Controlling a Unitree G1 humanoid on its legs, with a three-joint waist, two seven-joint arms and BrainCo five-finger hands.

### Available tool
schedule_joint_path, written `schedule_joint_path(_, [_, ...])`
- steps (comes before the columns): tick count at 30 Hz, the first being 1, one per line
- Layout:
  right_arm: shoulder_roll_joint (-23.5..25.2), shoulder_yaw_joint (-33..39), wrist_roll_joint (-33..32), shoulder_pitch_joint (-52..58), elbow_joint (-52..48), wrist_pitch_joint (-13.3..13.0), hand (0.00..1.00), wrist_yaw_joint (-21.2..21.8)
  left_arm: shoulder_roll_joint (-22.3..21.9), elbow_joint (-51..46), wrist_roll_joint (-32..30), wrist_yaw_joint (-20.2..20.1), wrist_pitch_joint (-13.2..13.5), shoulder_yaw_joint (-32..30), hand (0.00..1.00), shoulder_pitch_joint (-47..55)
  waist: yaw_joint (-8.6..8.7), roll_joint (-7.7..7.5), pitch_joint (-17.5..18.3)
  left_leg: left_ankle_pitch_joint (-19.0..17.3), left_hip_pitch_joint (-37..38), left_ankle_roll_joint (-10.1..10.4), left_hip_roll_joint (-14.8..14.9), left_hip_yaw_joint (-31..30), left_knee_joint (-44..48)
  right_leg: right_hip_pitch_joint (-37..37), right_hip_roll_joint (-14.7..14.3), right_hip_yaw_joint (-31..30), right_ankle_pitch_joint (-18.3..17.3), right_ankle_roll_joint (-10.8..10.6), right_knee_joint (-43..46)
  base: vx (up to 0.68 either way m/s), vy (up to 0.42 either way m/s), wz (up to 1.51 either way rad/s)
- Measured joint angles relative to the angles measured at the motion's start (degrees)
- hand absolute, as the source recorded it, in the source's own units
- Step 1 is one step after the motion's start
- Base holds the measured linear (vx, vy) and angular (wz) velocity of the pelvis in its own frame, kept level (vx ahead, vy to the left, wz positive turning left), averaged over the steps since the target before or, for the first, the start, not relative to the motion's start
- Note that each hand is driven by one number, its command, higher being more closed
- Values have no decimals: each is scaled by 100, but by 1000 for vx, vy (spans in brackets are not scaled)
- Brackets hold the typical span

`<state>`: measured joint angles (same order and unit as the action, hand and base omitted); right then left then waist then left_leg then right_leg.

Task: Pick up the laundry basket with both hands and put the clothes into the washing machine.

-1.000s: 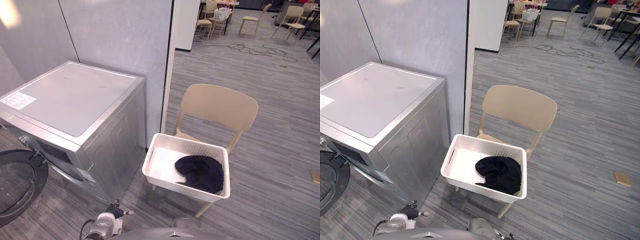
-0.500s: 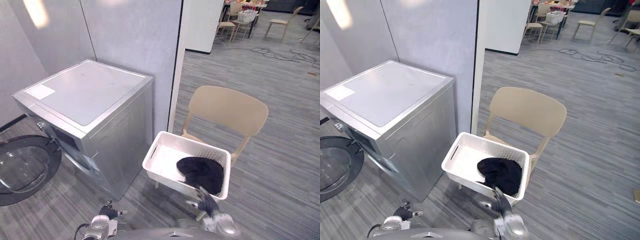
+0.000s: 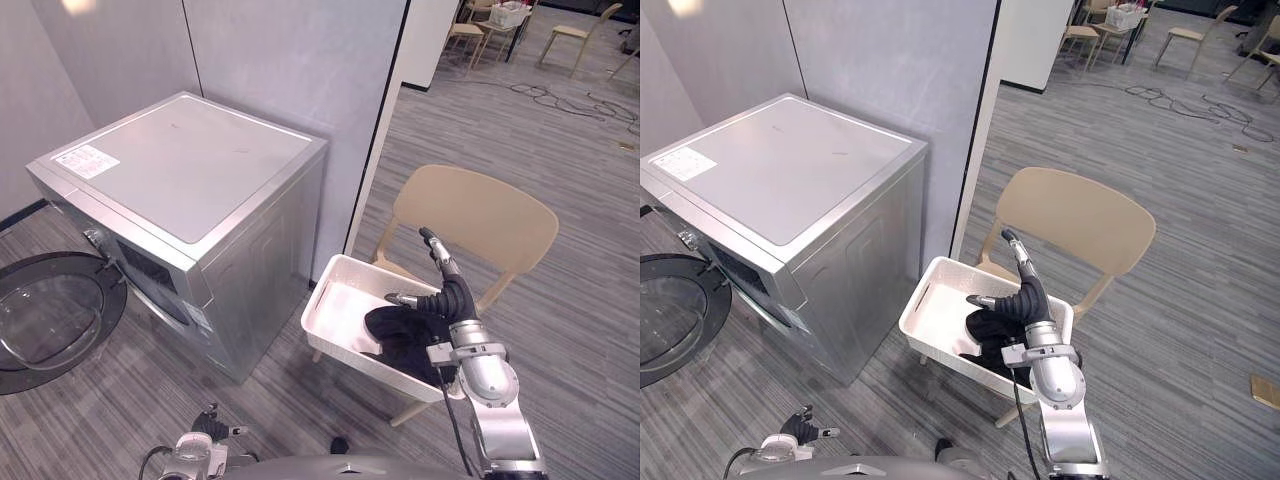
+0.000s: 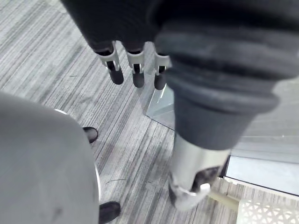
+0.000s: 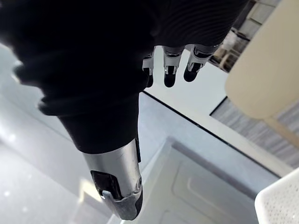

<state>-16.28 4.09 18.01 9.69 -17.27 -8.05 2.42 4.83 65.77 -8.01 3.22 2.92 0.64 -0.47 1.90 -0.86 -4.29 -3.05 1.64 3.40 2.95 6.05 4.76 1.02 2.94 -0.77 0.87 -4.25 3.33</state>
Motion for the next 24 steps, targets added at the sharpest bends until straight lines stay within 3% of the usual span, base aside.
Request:
schedule_joint_path(5, [-566, 118, 76, -216, 154, 45, 0, 23, 63, -69, -8, -114, 1, 348, 0, 3, -22, -13, 64, 1, -174, -61, -105, -76, -4, 24, 79, 41, 114, -53, -221, 50, 33, 6])
schedule_joint_path(12, [-1375, 85, 522, -677, 1455, 121, 0, 456, 102, -170, -8, -277, 0, 568, 0, 12, -72, -78, 139, 25, -348, -101, -144, -158, -33, 123, 104, 133, 172, -54, -370, 11, 1, 6])
schedule_joint_path(24, [-1707, -588, 875, -823, 2008, 205, 0, 1010, 116, -232, -2, -480, -1, 681, 0, 12, -44, -71, 114, 89, -475, -157, -191, -267, -96, 214, 133, 205, 246, -49, -455, -10, 2, 3])
